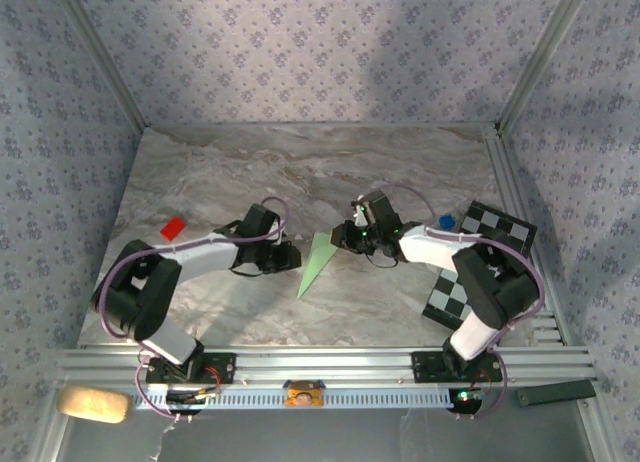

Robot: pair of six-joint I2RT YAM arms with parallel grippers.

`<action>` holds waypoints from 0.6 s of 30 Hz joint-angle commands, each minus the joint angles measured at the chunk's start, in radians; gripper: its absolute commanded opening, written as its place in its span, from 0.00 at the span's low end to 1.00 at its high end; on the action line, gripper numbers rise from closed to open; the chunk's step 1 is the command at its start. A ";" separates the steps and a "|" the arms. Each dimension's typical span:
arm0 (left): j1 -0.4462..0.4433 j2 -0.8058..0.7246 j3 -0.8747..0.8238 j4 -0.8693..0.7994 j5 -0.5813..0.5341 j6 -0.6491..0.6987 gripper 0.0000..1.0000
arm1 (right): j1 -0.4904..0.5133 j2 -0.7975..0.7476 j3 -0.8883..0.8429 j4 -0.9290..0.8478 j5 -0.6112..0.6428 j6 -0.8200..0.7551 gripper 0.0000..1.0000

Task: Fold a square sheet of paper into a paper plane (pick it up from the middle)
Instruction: Fold the wing for the fifth time at the center of the table, then move a paper plane to the center of the table.

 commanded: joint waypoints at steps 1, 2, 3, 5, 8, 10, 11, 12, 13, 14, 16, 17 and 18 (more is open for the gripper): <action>0.005 0.039 0.024 0.042 0.052 -0.002 0.19 | 0.003 -0.021 -0.039 -0.005 0.026 0.028 0.22; 0.004 0.049 0.026 0.051 0.060 -0.002 0.20 | 0.005 -0.021 -0.042 -0.003 0.028 0.035 0.22; 0.004 0.056 0.025 0.061 0.070 -0.003 0.20 | 0.008 -0.021 -0.045 -0.002 0.029 0.040 0.22; 0.004 0.067 0.021 0.087 0.096 -0.009 0.21 | 0.013 -0.013 -0.046 0.001 0.029 0.043 0.22; 0.004 0.084 0.023 0.092 0.107 -0.007 0.22 | 0.019 0.008 -0.036 0.004 0.018 0.046 0.23; 0.004 0.092 0.025 0.085 0.110 0.000 0.22 | 0.026 0.019 -0.031 0.005 0.020 0.050 0.23; 0.004 0.097 0.027 0.082 0.110 0.002 0.22 | 0.028 0.023 -0.029 0.006 0.022 0.052 0.23; 0.005 0.102 0.029 0.079 0.111 0.003 0.22 | 0.031 0.029 -0.027 0.005 0.024 0.054 0.23; 0.004 0.106 0.033 0.077 0.111 0.004 0.22 | 0.033 0.034 -0.025 0.005 0.023 0.055 0.22; 0.004 0.113 0.037 0.074 0.114 0.008 0.22 | 0.035 0.038 -0.023 0.005 0.023 0.056 0.22; 0.004 0.126 0.042 0.075 0.129 0.011 0.22 | 0.041 0.046 -0.021 0.005 0.025 0.057 0.22; 0.003 0.134 0.047 0.073 0.134 0.012 0.22 | 0.043 0.049 -0.023 0.005 0.026 0.058 0.22; 0.003 0.139 0.050 0.069 0.137 0.015 0.22 | 0.045 0.053 -0.024 0.006 0.028 0.059 0.22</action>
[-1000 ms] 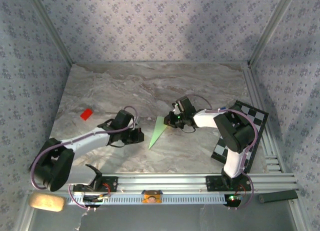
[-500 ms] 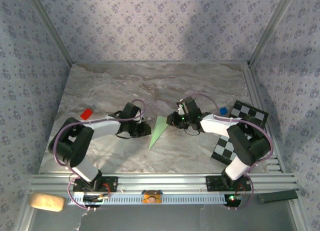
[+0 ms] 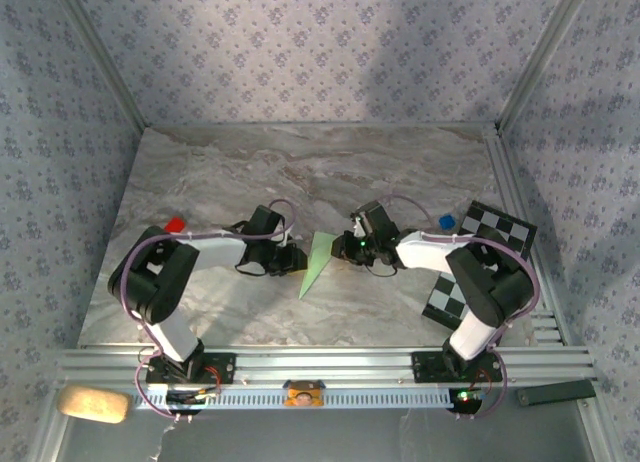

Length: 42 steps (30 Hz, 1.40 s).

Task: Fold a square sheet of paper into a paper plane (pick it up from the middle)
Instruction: Move a paper plane to the center of the table.

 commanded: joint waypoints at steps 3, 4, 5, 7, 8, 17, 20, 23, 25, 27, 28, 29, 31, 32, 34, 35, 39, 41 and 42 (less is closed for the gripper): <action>-0.001 0.034 0.035 -0.001 0.040 0.023 0.22 | 0.011 0.031 0.019 0.003 0.012 0.019 0.21; 0.000 0.036 0.037 -0.001 0.042 0.023 0.23 | 0.011 0.035 0.018 0.000 0.010 0.021 0.21; -0.001 0.036 0.036 0.001 0.044 0.021 0.22 | 0.011 0.040 0.019 0.000 0.008 0.026 0.21; -0.002 0.038 0.041 0.005 0.052 0.019 0.23 | 0.011 0.053 0.019 0.000 0.000 0.034 0.20; -0.002 0.040 0.044 0.006 0.056 0.018 0.23 | 0.012 0.060 0.019 0.003 -0.007 0.036 0.19; -0.002 0.053 0.039 0.037 0.095 0.005 0.19 | 0.016 0.077 0.013 0.043 -0.038 0.051 0.15; -0.004 0.060 0.039 0.043 0.100 -0.001 0.19 | 0.016 0.086 0.019 0.040 -0.049 0.051 0.15; -0.003 0.058 0.035 0.066 0.111 -0.017 0.20 | 0.016 0.095 0.020 0.041 -0.055 0.049 0.15; -0.003 0.060 0.037 0.079 0.116 -0.026 0.20 | 0.016 0.098 0.020 0.043 -0.056 0.049 0.15; -0.004 0.060 0.036 0.086 0.120 -0.031 0.19 | 0.016 0.098 0.020 0.043 -0.057 0.050 0.15; -0.003 0.061 0.037 0.089 0.121 -0.032 0.18 | 0.015 0.099 0.020 0.043 -0.057 0.050 0.15; -0.004 0.061 0.038 0.093 0.126 -0.034 0.18 | 0.016 0.100 0.021 0.044 -0.056 0.050 0.15; -0.004 0.061 0.038 0.101 0.131 -0.037 0.16 | 0.015 0.099 0.019 0.044 -0.056 0.051 0.15; -0.004 0.061 0.038 0.101 0.133 -0.037 0.15 | 0.016 0.097 0.019 0.045 -0.055 0.050 0.15; -0.003 0.062 0.036 0.103 0.135 -0.037 0.12 | 0.016 0.098 0.019 0.046 -0.055 0.052 0.15; -0.004 0.061 0.035 0.104 0.137 -0.038 0.12 | 0.016 0.098 0.019 0.045 -0.054 0.051 0.15; -0.005 0.062 0.032 0.117 0.143 -0.044 0.12 | 0.014 0.097 0.020 0.045 -0.055 0.051 0.16; -0.006 0.063 0.034 0.122 0.150 -0.046 0.14 | 0.014 0.099 0.019 0.045 -0.055 0.050 0.16; -0.006 0.066 0.036 0.123 0.153 -0.047 0.15 | 0.015 0.098 0.018 0.045 -0.055 0.051 0.16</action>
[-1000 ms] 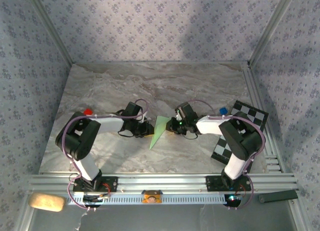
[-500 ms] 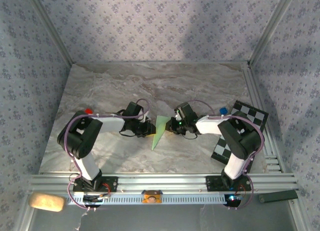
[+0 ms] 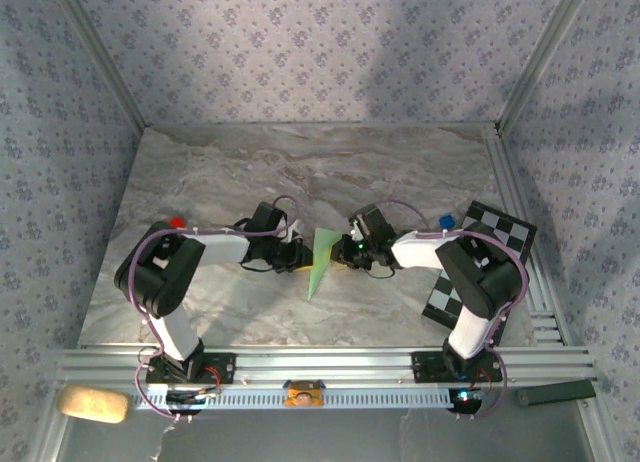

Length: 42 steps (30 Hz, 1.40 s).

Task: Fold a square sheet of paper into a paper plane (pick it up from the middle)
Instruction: Move a paper plane to the center of the table.

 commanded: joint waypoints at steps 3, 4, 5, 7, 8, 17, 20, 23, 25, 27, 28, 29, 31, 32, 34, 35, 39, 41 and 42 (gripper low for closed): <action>-0.010 0.031 0.021 0.030 0.049 -0.007 0.17 | 0.009 0.032 0.018 0.012 -0.024 0.013 0.16; -0.012 0.035 0.025 0.031 0.053 -0.008 0.18 | 0.008 0.031 0.017 0.012 -0.024 0.014 0.16; -0.013 0.041 0.028 0.031 0.057 -0.008 0.18 | 0.008 0.032 0.016 0.011 -0.024 0.011 0.16; -0.019 0.050 0.034 0.032 0.060 -0.009 0.18 | 0.008 0.032 0.015 0.011 -0.021 0.012 0.16; -0.021 0.054 0.039 0.031 0.061 -0.008 0.18 | 0.008 0.032 0.016 0.013 -0.021 0.012 0.16; -0.034 0.043 0.041 0.020 0.035 -0.010 0.10 | 0.005 0.031 0.010 0.016 -0.023 0.014 0.16; -0.035 0.015 0.042 -0.017 -0.007 -0.001 0.07 | 0.004 0.021 0.007 0.018 -0.020 0.015 0.17; -0.038 -0.022 0.048 -0.080 -0.078 0.014 0.04 | 0.003 -0.002 0.004 0.009 -0.004 0.013 0.18; -0.047 -0.054 0.057 -0.123 -0.136 0.024 0.03 | 0.000 -0.025 0.002 -0.001 0.013 0.011 0.19; -0.057 -0.081 0.072 -0.179 -0.197 0.032 0.03 | -0.003 -0.046 -0.003 -0.011 0.031 0.007 0.21; -0.064 -0.093 0.080 -0.202 -0.228 0.038 0.03 | -0.005 -0.057 -0.004 -0.015 0.036 0.006 0.21; -0.071 -0.101 0.088 -0.223 -0.252 0.040 0.03 | -0.008 -0.065 -0.006 -0.019 0.039 0.006 0.22; -0.081 -0.110 0.104 -0.253 -0.288 0.040 0.03 | -0.013 -0.079 -0.008 -0.020 0.042 0.006 0.23; -0.087 -0.113 0.112 -0.268 -0.304 0.040 0.03 | -0.013 -0.085 -0.008 -0.022 0.043 0.006 0.23; -0.097 -0.117 0.124 -0.288 -0.326 0.042 0.02 | -0.015 -0.099 -0.010 -0.024 0.049 0.006 0.24; -0.099 -0.116 0.129 -0.298 -0.334 0.042 0.02 | -0.015 -0.105 -0.011 -0.023 0.053 0.006 0.24; -0.103 -0.123 0.142 -0.326 -0.359 0.051 0.02 | -0.015 -0.126 -0.023 -0.012 0.074 0.011 0.25; -0.103 -0.129 0.141 -0.332 -0.370 0.053 0.02 | -0.016 -0.134 -0.024 -0.015 0.076 0.012 0.26; -0.103 -0.134 0.138 -0.334 -0.375 0.054 0.02 | -0.017 -0.139 -0.024 -0.018 0.078 0.013 0.26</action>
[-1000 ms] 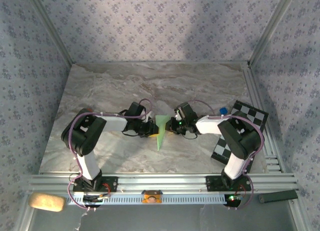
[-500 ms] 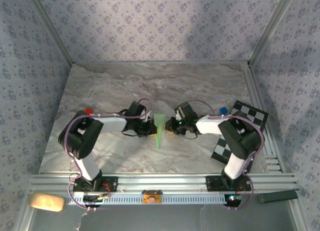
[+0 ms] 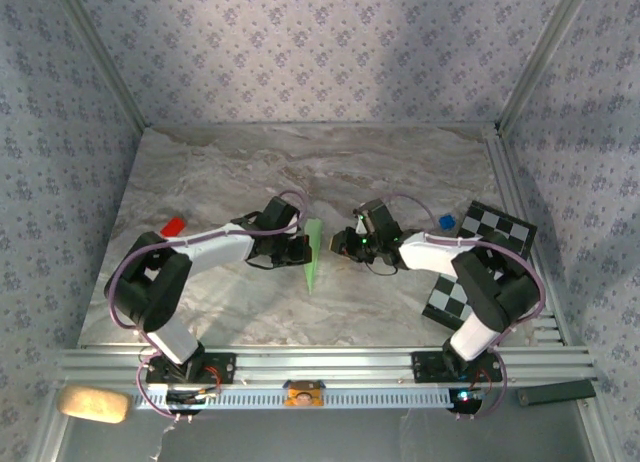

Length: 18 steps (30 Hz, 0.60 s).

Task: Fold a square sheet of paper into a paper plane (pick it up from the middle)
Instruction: Move a paper plane to the center of the table.

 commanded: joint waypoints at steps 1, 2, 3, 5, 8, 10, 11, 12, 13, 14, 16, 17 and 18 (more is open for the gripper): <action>-0.006 -0.041 0.017 -0.052 -0.047 0.022 0.02 | -0.005 -0.034 -0.016 -0.013 0.029 0.009 0.27; -0.006 -0.042 0.018 -0.057 -0.051 0.024 0.02 | -0.005 -0.040 -0.020 -0.011 0.032 0.013 0.27; -0.006 -0.044 0.019 -0.063 -0.055 0.027 0.01 | -0.003 -0.045 -0.024 -0.008 0.035 0.015 0.28; -0.007 -0.048 0.017 -0.066 -0.058 0.031 0.01 | -0.004 -0.057 -0.033 -0.003 0.043 0.022 0.31; -0.007 -0.054 0.012 -0.068 -0.063 0.028 0.01 | -0.004 -0.073 -0.045 0.005 0.053 0.031 0.34; -0.006 -0.057 0.009 -0.068 -0.066 0.026 0.01 | -0.005 -0.079 -0.046 0.007 0.055 0.033 0.36; -0.007 -0.059 0.007 -0.066 -0.066 0.025 0.01 | -0.005 -0.079 -0.043 0.007 0.051 0.037 0.36; -0.007 -0.063 0.006 -0.066 -0.071 0.024 0.01 | -0.005 -0.079 -0.036 0.008 0.045 0.039 0.37; -0.006 -0.066 0.006 -0.067 -0.074 0.024 0.01 | -0.004 -0.079 -0.029 0.009 0.034 0.042 0.37; -0.006 -0.067 0.007 -0.069 -0.078 0.023 0.01 | -0.003 -0.078 -0.022 0.009 0.026 0.042 0.37; -0.006 -0.068 0.013 -0.076 -0.083 0.026 0.01 | 0.003 -0.078 -0.003 0.008 0.005 0.041 0.39; -0.006 -0.067 0.015 -0.081 -0.085 0.027 0.01 | 0.006 -0.075 0.004 0.008 -0.006 0.039 0.40; -0.007 -0.066 0.019 -0.087 -0.088 0.029 0.01 | 0.008 -0.072 0.015 0.003 -0.022 0.035 0.41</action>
